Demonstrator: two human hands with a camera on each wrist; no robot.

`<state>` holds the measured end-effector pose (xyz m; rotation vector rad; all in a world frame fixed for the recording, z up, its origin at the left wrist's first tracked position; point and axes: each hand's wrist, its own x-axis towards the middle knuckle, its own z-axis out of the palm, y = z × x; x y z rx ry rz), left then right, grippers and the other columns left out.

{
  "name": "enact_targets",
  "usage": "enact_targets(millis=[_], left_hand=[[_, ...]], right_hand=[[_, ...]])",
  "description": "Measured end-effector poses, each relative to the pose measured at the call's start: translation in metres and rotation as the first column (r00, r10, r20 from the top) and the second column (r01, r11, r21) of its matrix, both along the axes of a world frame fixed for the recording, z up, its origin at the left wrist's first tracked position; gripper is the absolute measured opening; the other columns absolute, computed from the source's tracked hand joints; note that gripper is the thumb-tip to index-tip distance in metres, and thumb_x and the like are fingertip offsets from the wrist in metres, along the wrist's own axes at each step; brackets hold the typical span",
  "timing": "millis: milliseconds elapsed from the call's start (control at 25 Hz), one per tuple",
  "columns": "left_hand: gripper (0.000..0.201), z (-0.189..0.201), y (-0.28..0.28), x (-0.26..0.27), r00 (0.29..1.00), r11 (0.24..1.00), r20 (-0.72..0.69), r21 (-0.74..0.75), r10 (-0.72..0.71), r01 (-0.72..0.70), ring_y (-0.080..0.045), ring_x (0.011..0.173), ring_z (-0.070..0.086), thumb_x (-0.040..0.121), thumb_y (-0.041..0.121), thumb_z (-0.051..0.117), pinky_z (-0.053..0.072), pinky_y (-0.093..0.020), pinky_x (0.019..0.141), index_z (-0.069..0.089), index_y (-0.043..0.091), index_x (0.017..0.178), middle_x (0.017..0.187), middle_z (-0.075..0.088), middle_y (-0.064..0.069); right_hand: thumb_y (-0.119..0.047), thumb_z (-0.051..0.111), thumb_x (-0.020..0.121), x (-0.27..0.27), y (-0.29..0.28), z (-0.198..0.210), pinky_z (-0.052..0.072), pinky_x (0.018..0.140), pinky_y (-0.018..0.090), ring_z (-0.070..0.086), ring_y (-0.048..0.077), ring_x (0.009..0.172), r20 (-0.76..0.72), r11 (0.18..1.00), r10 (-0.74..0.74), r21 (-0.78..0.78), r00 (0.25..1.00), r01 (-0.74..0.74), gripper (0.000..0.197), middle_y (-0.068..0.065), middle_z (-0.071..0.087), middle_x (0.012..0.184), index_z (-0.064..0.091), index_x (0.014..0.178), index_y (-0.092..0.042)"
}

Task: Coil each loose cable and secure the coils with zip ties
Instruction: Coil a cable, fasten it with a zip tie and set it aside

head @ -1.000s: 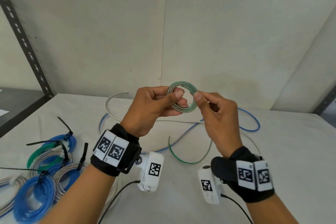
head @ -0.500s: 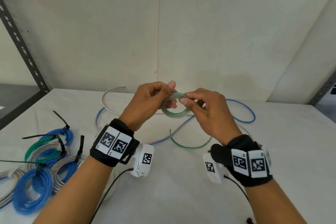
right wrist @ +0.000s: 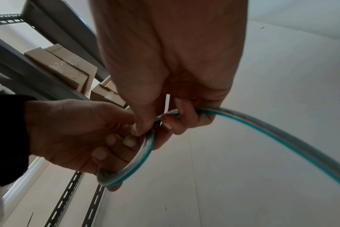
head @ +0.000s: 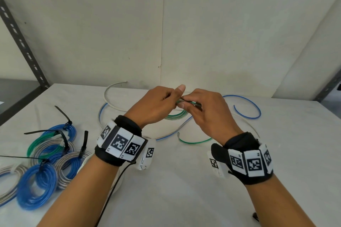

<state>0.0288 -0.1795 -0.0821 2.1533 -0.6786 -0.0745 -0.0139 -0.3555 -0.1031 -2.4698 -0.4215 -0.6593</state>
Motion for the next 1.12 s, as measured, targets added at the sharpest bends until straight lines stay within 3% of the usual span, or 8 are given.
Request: enact_targets(millis=[120,280,520,680,800,920,1000,1120], left_hand=[[0.06,0.001,0.0,-0.001,1.0,1.0,0.006,-0.001,-0.01,0.01,-0.007,0.045,0.031,0.107,0.051,0.03,0.025,-0.021,0.05,0.04,0.014,0.061,0.046,0.034,0.01],[0.052,-0.003,-0.005,0.002,0.998,0.957,-0.066,-0.289,-0.022,0.002,-0.01,0.051,0.026,0.109,0.041,0.033,0.025,-0.026,0.055,0.034,0.02,0.062,0.057,0.027,0.006],[0.047,0.009,-0.002,0.01,0.893,0.525,-0.417,-0.805,-0.169,-0.276,-0.009,0.049,0.018,0.11,0.036,0.032,0.023,-0.021,0.05,0.035,0.021,0.066,0.061,0.023,0.005],[0.047,0.009,-0.009,0.005,0.85,0.323,-0.436,-0.883,-0.295,-0.34,-0.008,0.046,0.019,0.11,0.038,0.028,0.017,-0.028,0.059,0.034,0.02,0.068,0.054,0.025,0.007],[0.049,0.008,-0.018,-0.001,0.843,0.277,-0.439,-0.89,-0.309,-0.362,-0.009,0.046,0.02,0.11,0.041,0.026,0.02,-0.029,0.061,0.035,0.019,0.067,0.053,0.023,0.007],[0.05,0.007,-0.025,-0.008,0.849,0.244,-0.449,-0.888,-0.278,-0.389,-0.01,0.046,0.02,0.11,0.043,0.026,0.025,-0.029,0.063,0.034,0.02,0.066,0.053,0.022,0.006],[0.051,0.006,-0.03,-0.012,0.844,0.218,-0.439,-0.896,-0.307,-0.387,-0.01,0.046,0.021,0.11,0.042,0.027,0.032,-0.035,0.075,0.036,0.019,0.065,0.054,0.022,0.006],[0.047,0.008,-0.027,-0.015,0.805,0.243,-0.437,-0.898,-0.401,-0.366,-0.011,0.047,0.033,0.109,0.036,0.03,0.039,-0.041,0.087,0.044,0.017,0.068,0.054,0.029,0.005]], right_hand=[[-0.043,0.058,0.096,0.001,0.0,0.0,0.049,0.062,0.042,0.057,0.016,0.068,0.016,0.997,0.009,0.08,1.0,-0.01,0.022,-0.005,0.063,0.075,0.077,0.097,-0.032],[-0.027,0.067,0.096,0.001,0.001,0.007,0.045,0.065,0.022,0.06,0.012,0.07,-0.005,0.926,0.054,0.374,0.999,-0.048,0.014,-0.006,0.072,0.08,0.079,0.102,-0.022],[-0.024,0.065,0.098,-0.006,0.007,0.012,0.04,0.054,0.021,0.043,0.013,0.054,-0.07,0.663,0.095,0.749,0.993,-0.011,0.018,0.004,0.072,0.079,0.078,0.103,-0.012],[-0.024,0.065,0.098,-0.01,0.025,0.008,0.039,0.052,0.021,0.043,0.017,0.054,-0.088,0.656,0.152,0.754,0.984,-0.033,0.018,0.007,0.074,0.082,0.079,0.097,-0.013],[-0.028,0.066,0.097,-0.009,0.033,0.002,0.037,0.052,0.026,0.043,0.019,0.056,-0.06,0.648,0.103,0.761,0.993,-0.022,0.02,0.013,0.068,0.074,0.079,0.09,-0.013],[-0.028,0.067,0.097,-0.012,0.04,-0.001,0.042,0.059,0.032,0.049,0.023,0.061,0.026,0.671,0.026,0.74,0.999,-0.037,0.019,-0.003,0.063,0.063,0.078,0.084,-0.019],[-0.026,0.068,0.096,-0.014,0.042,0.002,0.049,0.069,0.036,0.057,0.028,0.07,0.083,0.716,-0.01,0.696,0.997,-0.051,0.015,0.001,0.066,0.069,0.078,0.086,-0.021],[-0.024,0.068,0.096,-0.014,0.03,0.013,0.048,0.068,0.03,0.054,0.011,0.067,0.079,0.733,-0.005,0.678,0.997,-0.05,0.014,-0.009,0.065,0.066,0.079,0.089,-0.019]])
